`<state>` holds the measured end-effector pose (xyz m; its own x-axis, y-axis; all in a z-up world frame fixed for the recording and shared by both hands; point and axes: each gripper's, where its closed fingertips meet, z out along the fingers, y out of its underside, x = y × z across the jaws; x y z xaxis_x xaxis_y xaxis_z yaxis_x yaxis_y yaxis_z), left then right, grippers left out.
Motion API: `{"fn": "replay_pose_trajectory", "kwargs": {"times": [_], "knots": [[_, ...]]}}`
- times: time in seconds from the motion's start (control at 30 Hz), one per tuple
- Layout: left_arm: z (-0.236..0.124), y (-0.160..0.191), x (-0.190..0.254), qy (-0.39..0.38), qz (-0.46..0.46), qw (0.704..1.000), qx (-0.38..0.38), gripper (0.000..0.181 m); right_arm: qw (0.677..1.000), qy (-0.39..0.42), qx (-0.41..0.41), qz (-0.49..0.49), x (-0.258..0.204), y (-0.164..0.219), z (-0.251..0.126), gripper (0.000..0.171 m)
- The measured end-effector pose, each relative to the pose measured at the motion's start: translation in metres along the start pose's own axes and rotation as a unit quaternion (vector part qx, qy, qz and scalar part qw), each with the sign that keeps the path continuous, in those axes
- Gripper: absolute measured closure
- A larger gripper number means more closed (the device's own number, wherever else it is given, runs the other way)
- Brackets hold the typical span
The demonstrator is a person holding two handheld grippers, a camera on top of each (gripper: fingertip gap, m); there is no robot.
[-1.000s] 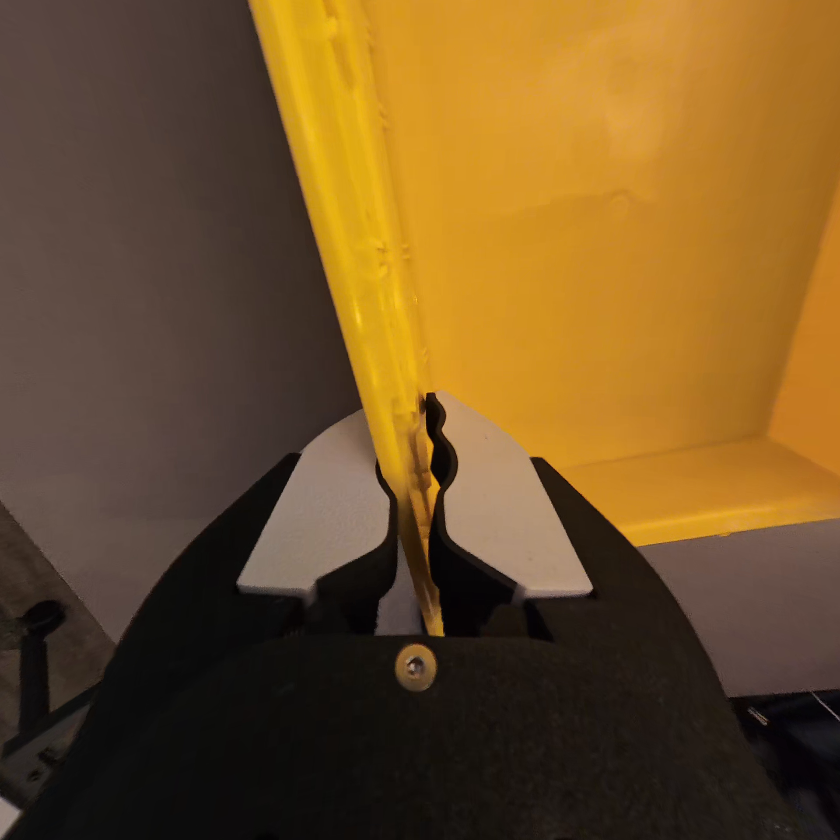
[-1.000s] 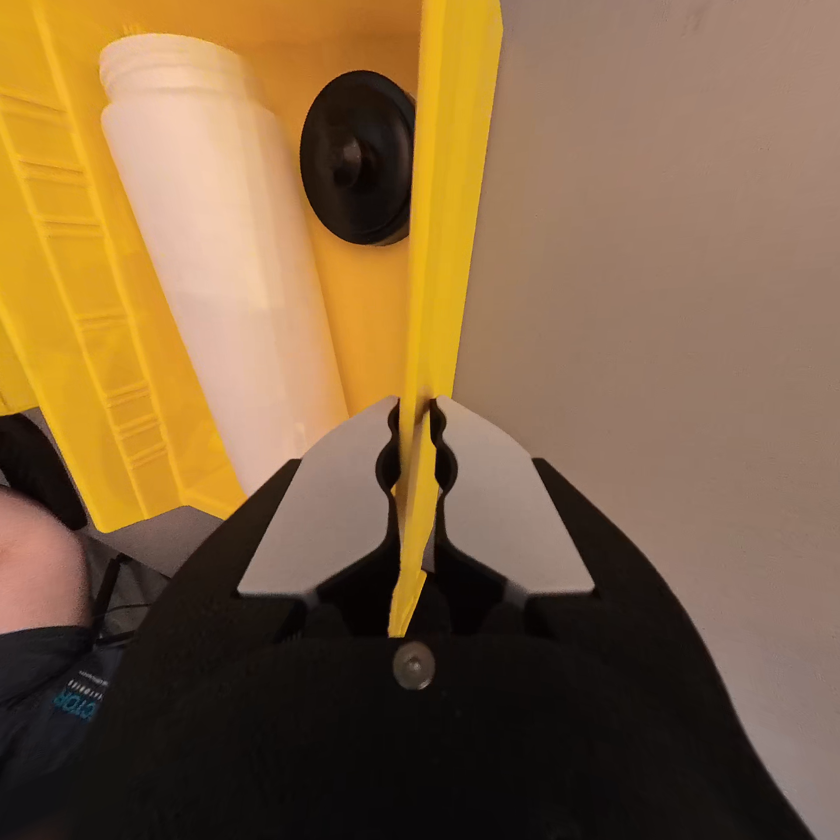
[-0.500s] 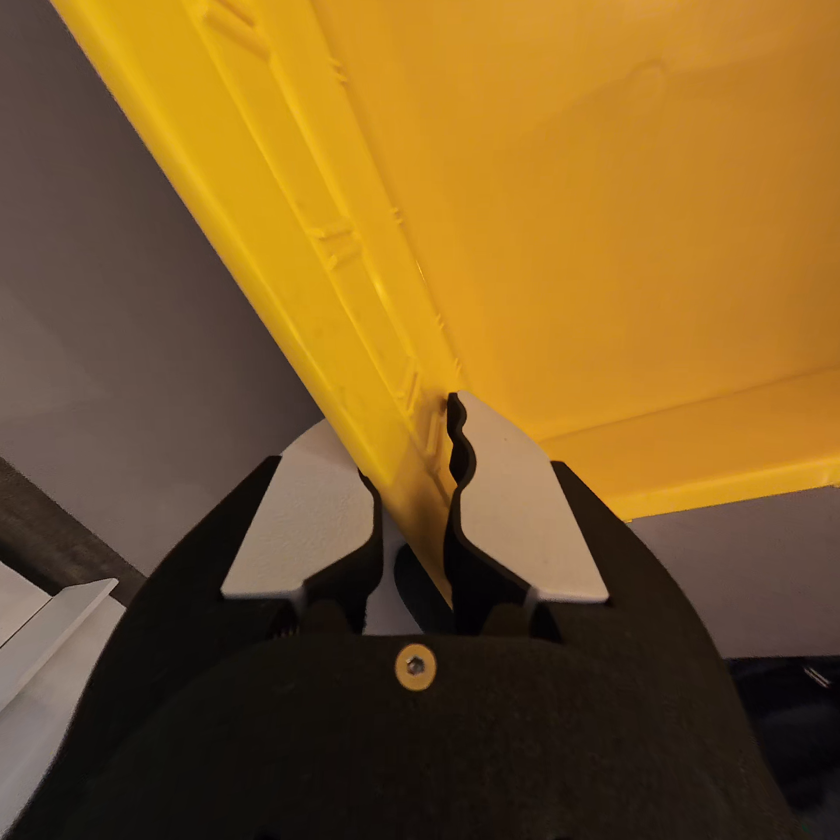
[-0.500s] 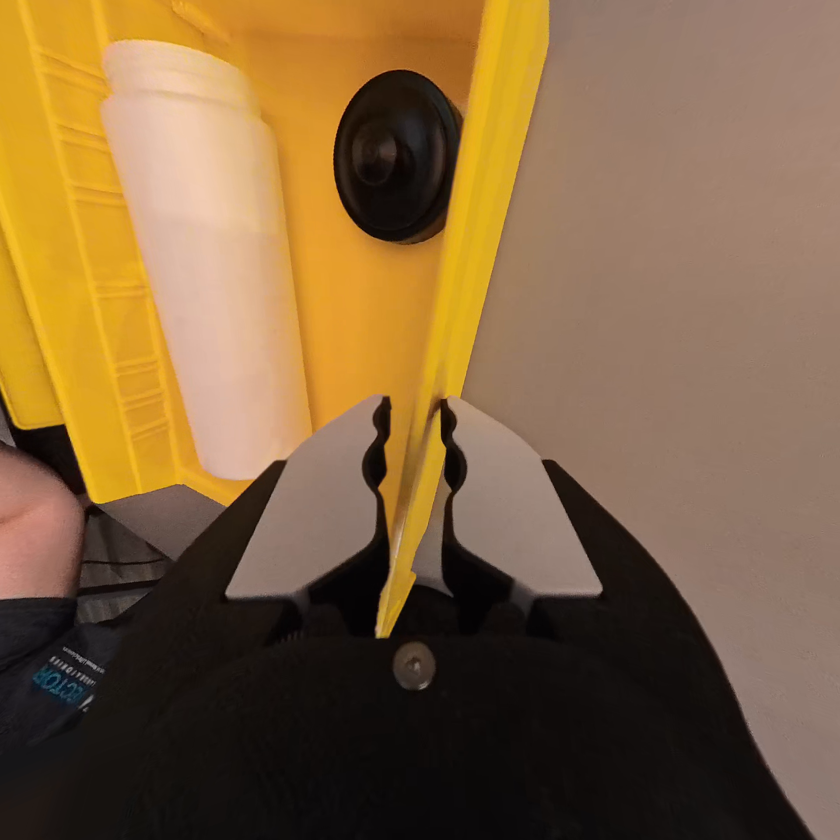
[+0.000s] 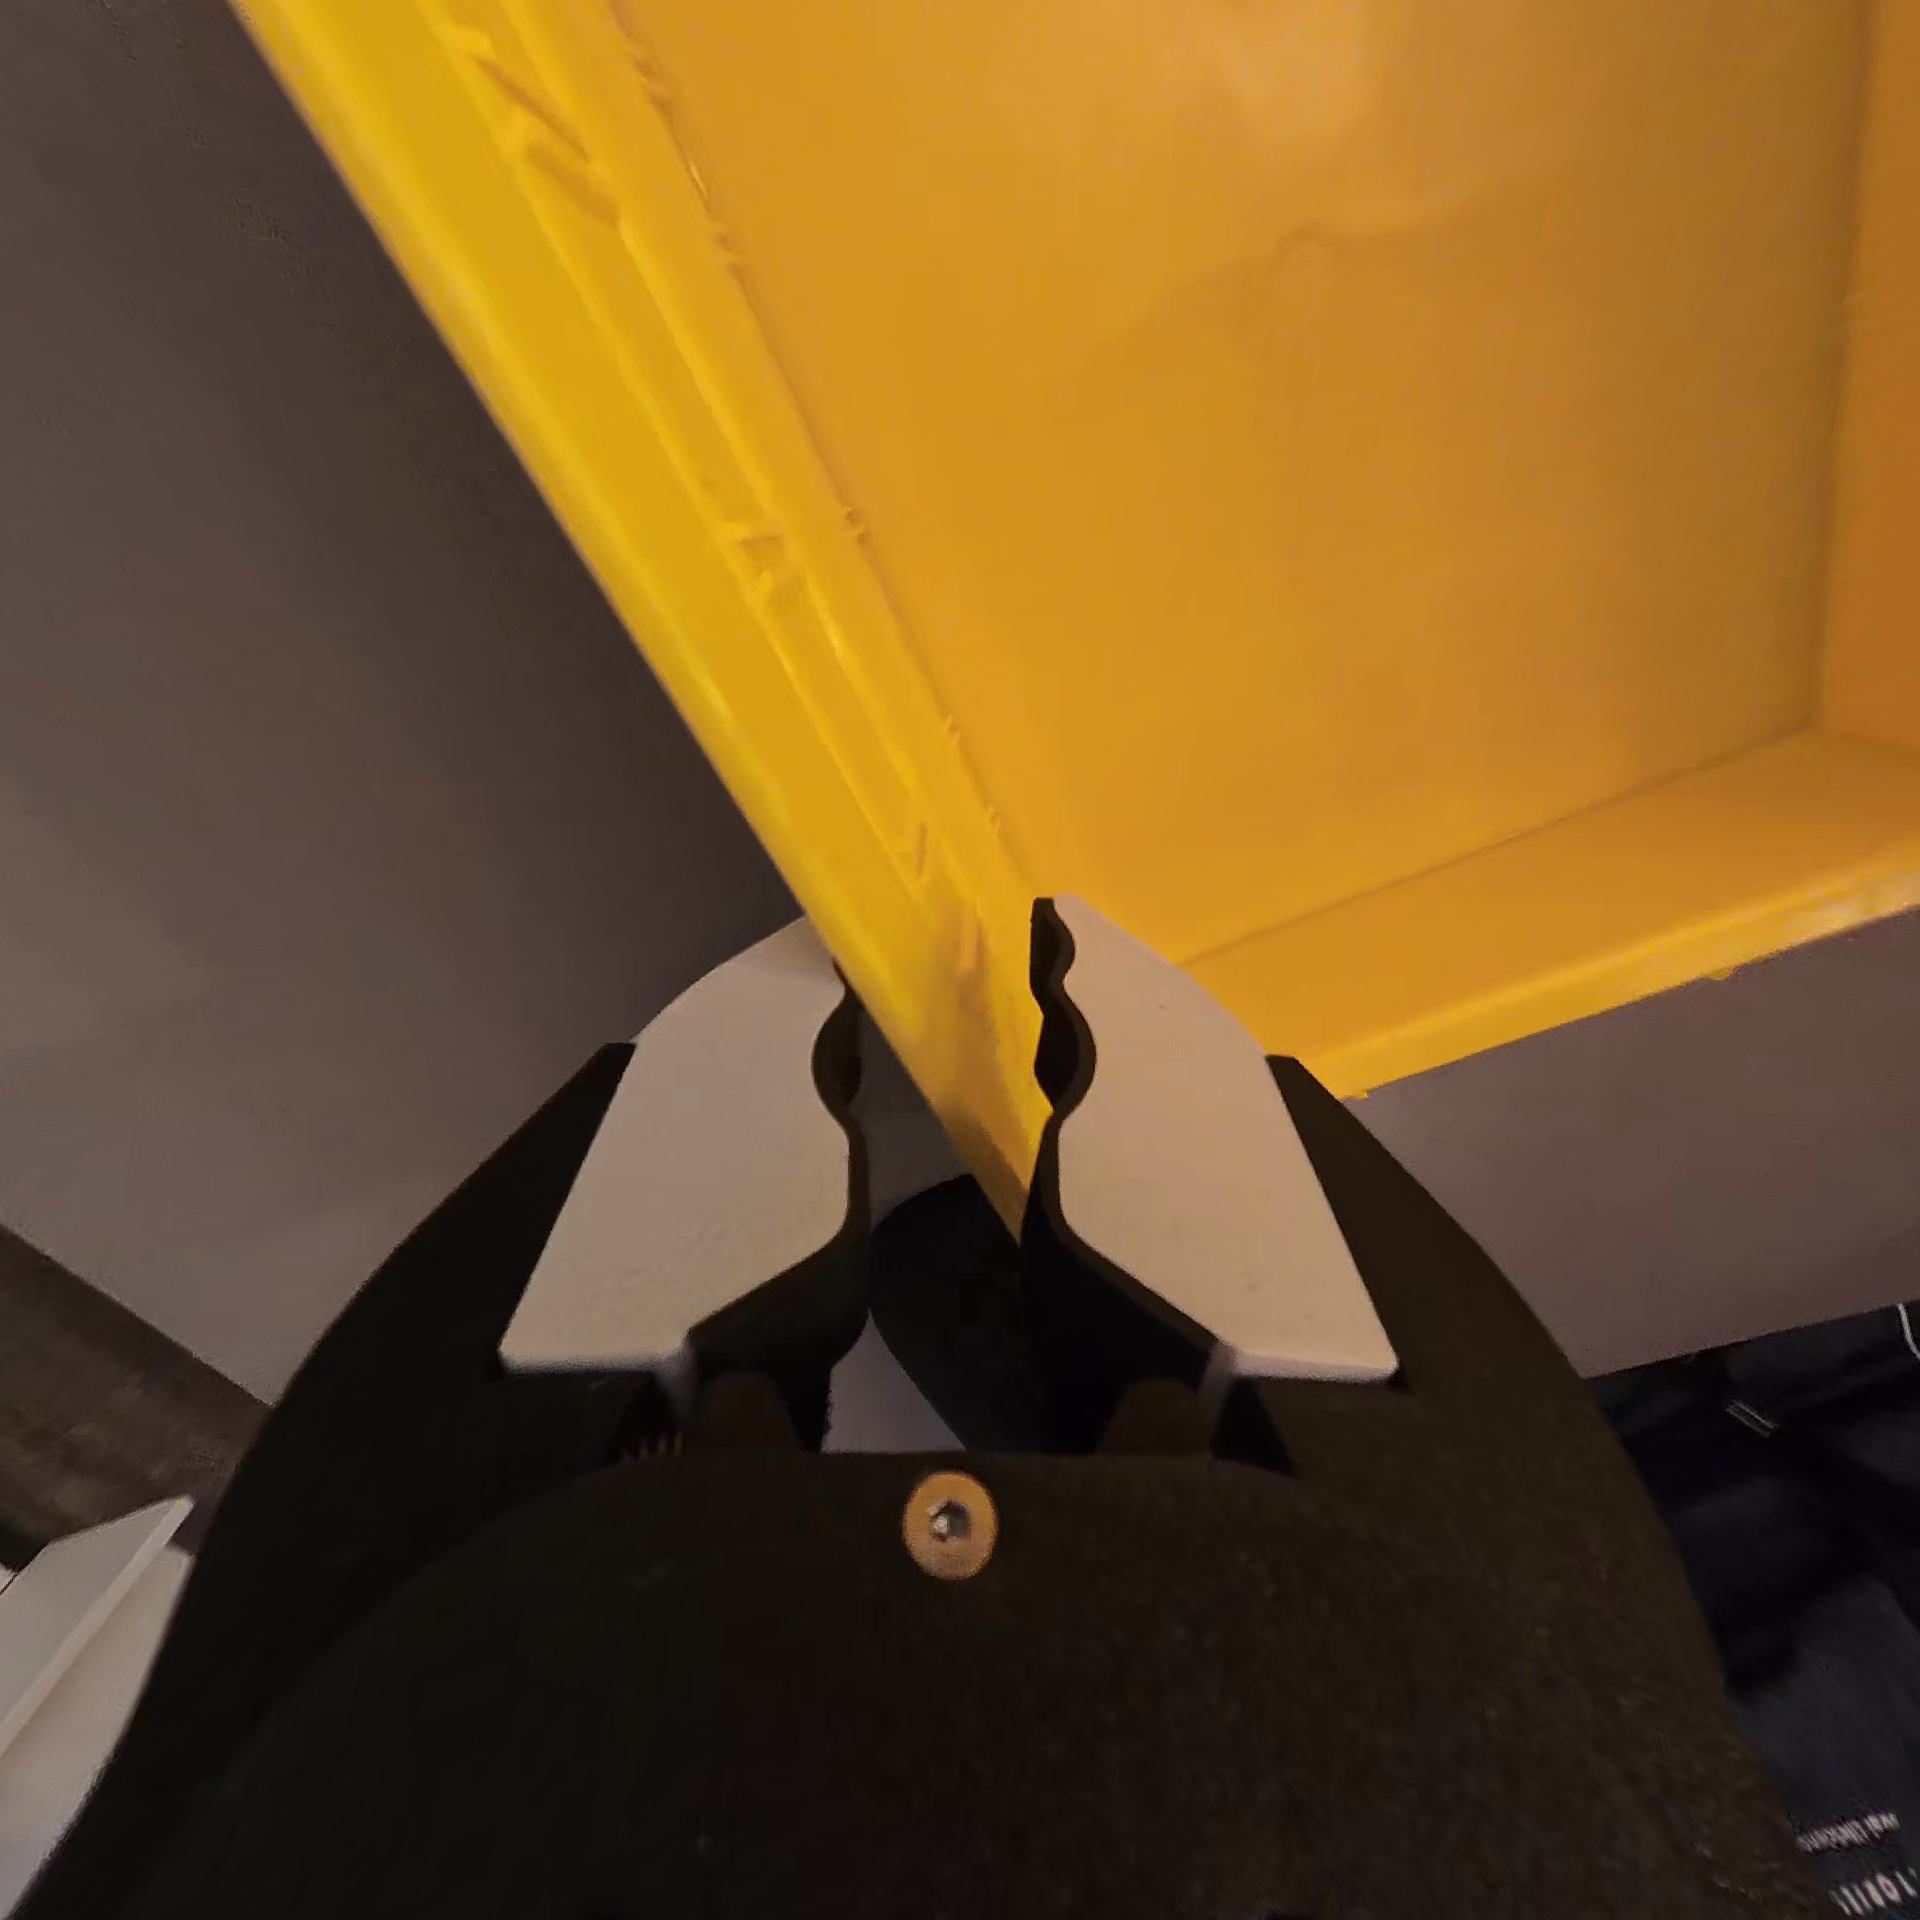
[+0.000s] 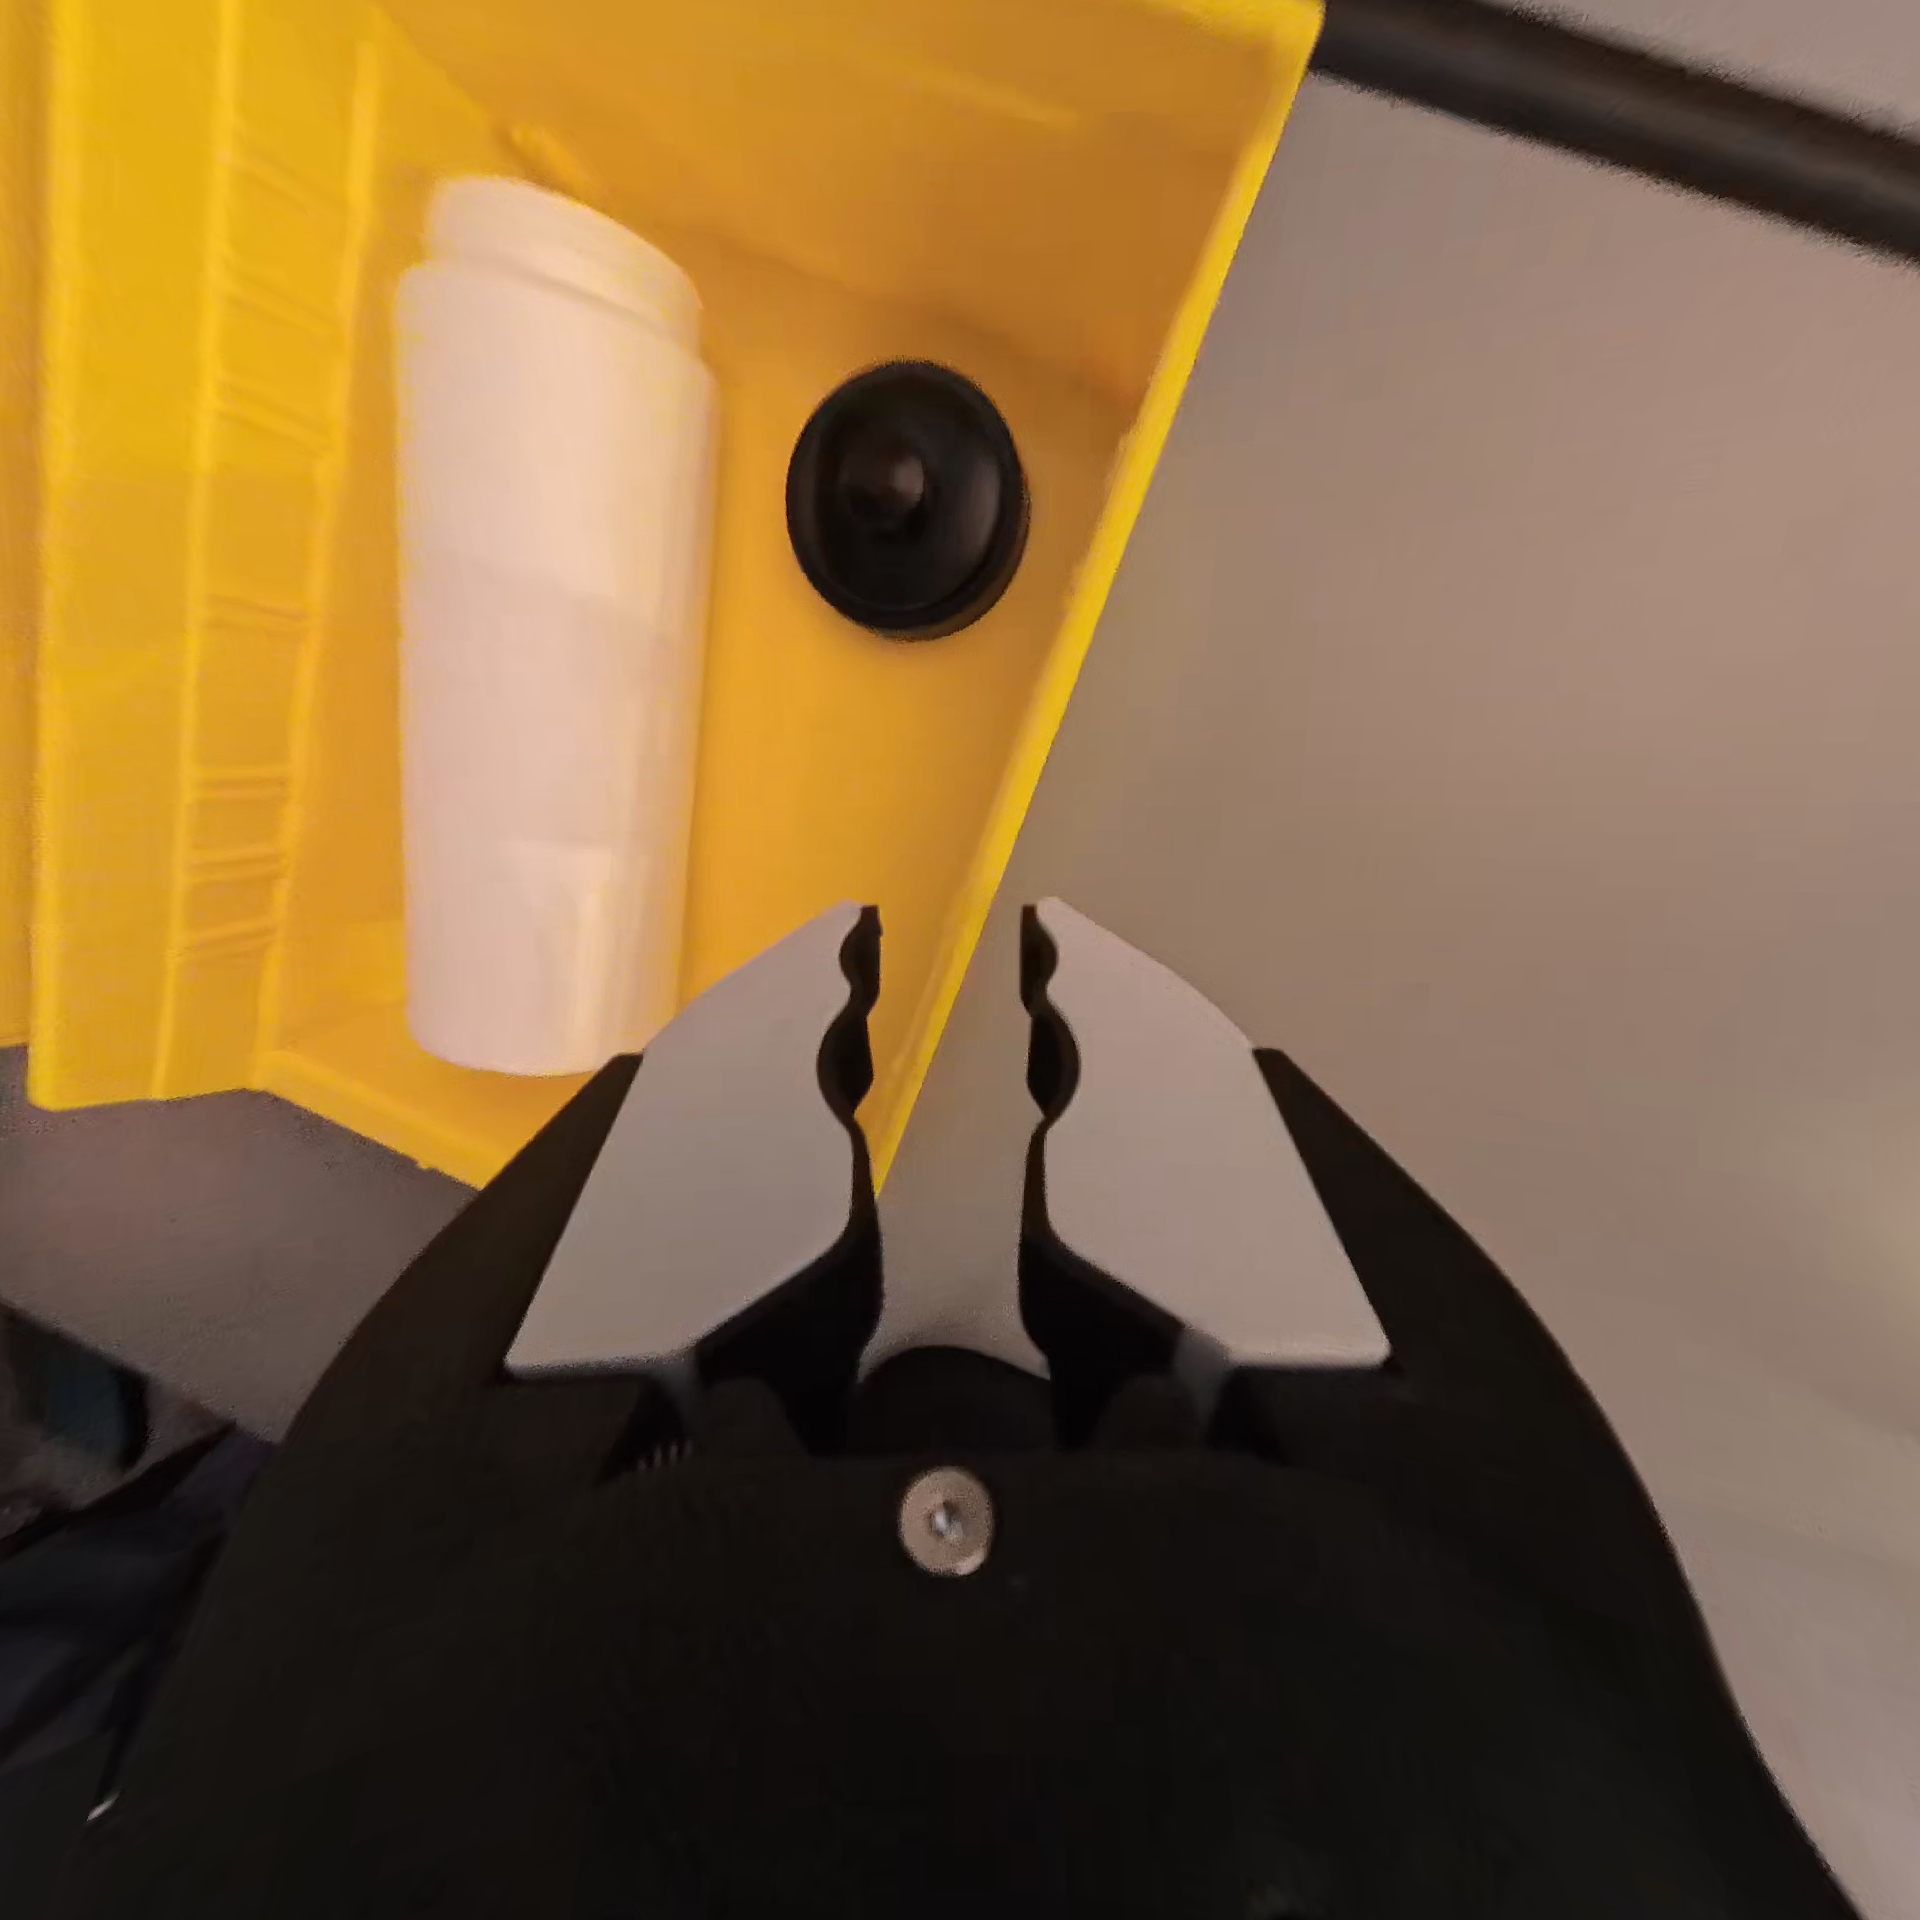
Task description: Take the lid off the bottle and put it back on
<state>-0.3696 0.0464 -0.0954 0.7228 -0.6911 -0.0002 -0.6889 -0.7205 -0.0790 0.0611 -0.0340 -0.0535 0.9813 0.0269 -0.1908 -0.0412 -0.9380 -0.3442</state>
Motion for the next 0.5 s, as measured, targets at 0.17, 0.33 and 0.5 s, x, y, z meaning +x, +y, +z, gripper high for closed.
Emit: {"fn": "replay_pose_trajectory", "kwargs": {"times": [0.17,0.33,0.5], "knots": [[-0.032,-0.005,-0.002,0.002,0.004,0.997,0.073,0.148,0.949,0.0,0.275,-0.156,-0.069,-0.05,-0.089,0.144],[-0.072,-0.017,-0.003,-0.015,0.012,0.984,0.176,0.148,0.835,-0.217,0.419,-0.285,-0.207,-0.033,-0.122,0.133],[-0.106,-0.023,0.018,-0.004,0.053,0.966,0.254,0.15,0.91,-0.236,0.262,-0.218,-0.241,-0.048,-0.042,0.151]]}}
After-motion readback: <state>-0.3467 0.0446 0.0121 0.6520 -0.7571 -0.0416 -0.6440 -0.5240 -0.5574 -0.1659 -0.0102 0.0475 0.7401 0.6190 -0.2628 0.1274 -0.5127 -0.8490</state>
